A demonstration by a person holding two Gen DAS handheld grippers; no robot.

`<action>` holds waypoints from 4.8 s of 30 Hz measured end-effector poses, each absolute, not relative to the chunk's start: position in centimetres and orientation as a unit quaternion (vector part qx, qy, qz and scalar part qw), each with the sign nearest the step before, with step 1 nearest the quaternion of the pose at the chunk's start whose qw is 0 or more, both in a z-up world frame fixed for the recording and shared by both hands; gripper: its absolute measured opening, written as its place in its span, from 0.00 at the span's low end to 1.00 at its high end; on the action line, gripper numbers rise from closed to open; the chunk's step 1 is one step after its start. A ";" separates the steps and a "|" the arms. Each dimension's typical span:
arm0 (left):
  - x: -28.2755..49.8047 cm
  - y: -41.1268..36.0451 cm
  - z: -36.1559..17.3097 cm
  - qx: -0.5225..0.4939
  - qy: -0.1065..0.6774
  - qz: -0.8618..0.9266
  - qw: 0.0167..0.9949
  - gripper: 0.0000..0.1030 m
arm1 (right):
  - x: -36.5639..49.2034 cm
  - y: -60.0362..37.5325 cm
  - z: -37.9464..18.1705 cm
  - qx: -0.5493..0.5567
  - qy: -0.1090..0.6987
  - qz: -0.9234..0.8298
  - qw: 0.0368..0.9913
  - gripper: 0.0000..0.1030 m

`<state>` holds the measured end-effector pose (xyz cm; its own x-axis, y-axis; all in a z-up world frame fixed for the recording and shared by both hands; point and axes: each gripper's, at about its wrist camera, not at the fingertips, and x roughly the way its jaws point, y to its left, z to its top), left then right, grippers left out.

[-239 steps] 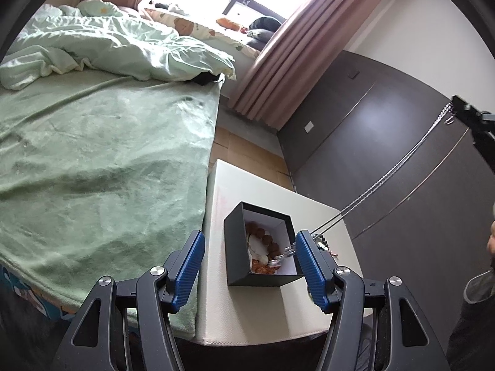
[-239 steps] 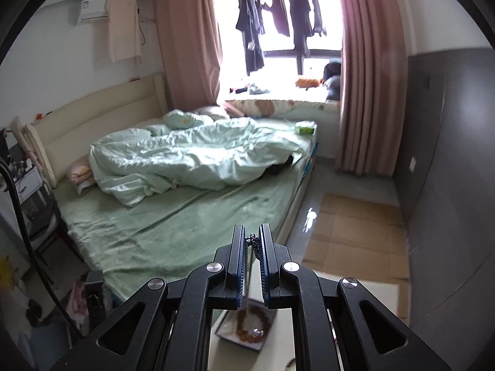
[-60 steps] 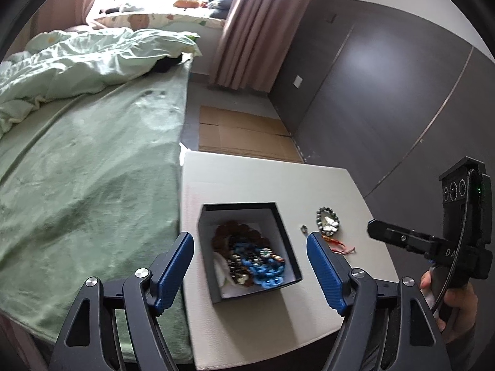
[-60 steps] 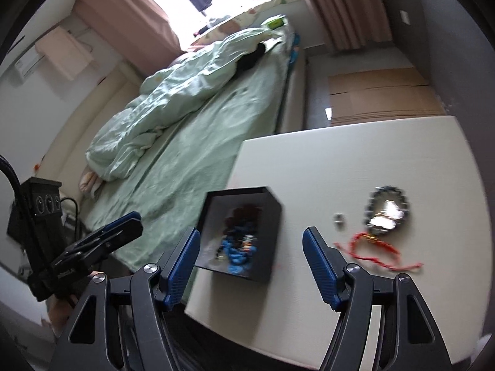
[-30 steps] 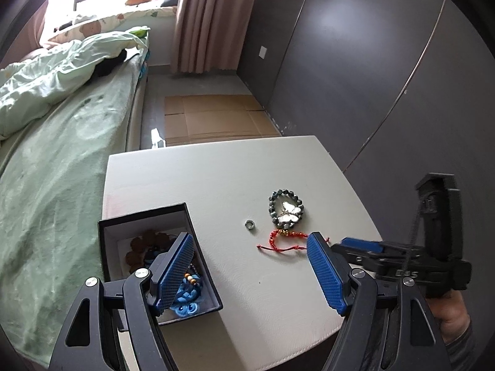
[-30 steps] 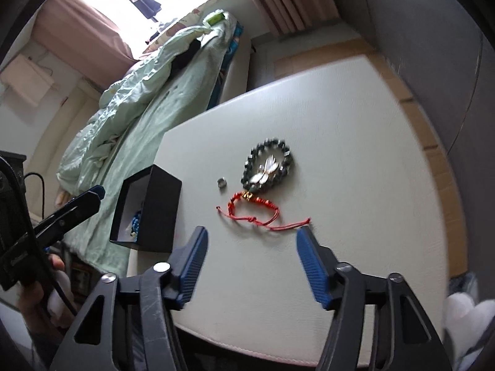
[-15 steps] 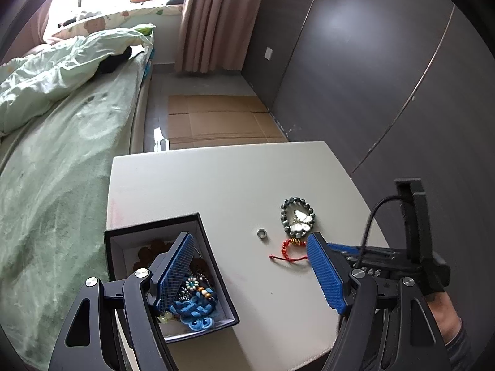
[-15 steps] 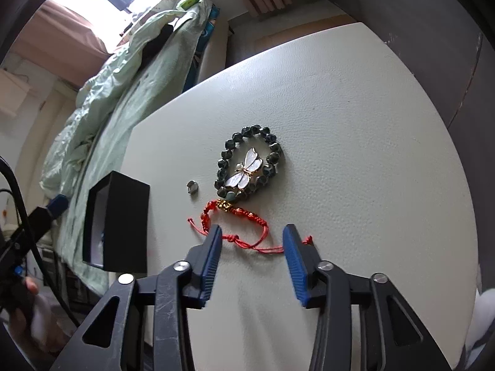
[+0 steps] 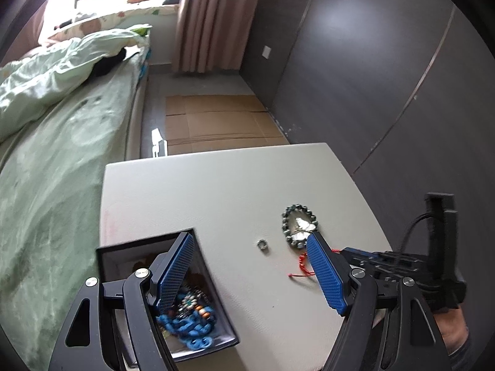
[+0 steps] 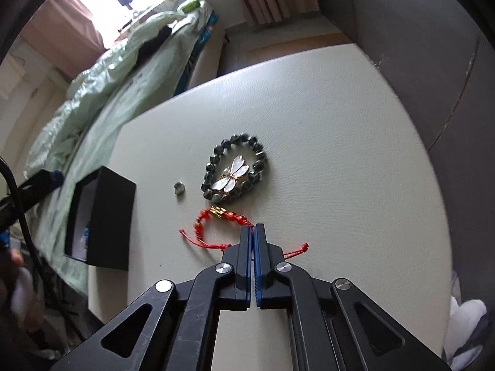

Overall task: Organize jewelry
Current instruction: 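Grasp the red string bracelet with the right gripper while the left grasps the silver ring, then drop the silver ring into the box with the left gripper while the right drops the red bracelet, then grasp the dark bead bracelet beside the butterfly charm with the left gripper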

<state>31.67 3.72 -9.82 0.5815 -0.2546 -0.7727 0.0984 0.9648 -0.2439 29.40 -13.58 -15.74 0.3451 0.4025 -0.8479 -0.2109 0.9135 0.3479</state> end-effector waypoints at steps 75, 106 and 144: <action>30.9 10.1 -10.3 -0.052 0.513 -0.019 0.857 0.13 | 25.6 -10.4 -5.7 0.124 0.442 0.274 0.845 0.03; 26.0 16.8 -9.5 -0.142 0.471 -0.005 0.871 0.69 | 25.6 1.3 -4.8 0.061 0.453 0.341 0.821 0.03; 29.9 5.8 -7.5 -0.081 0.444 -0.083 0.888 0.85 | 28.3 -13.5 -7.7 0.155 0.476 0.226 0.836 0.69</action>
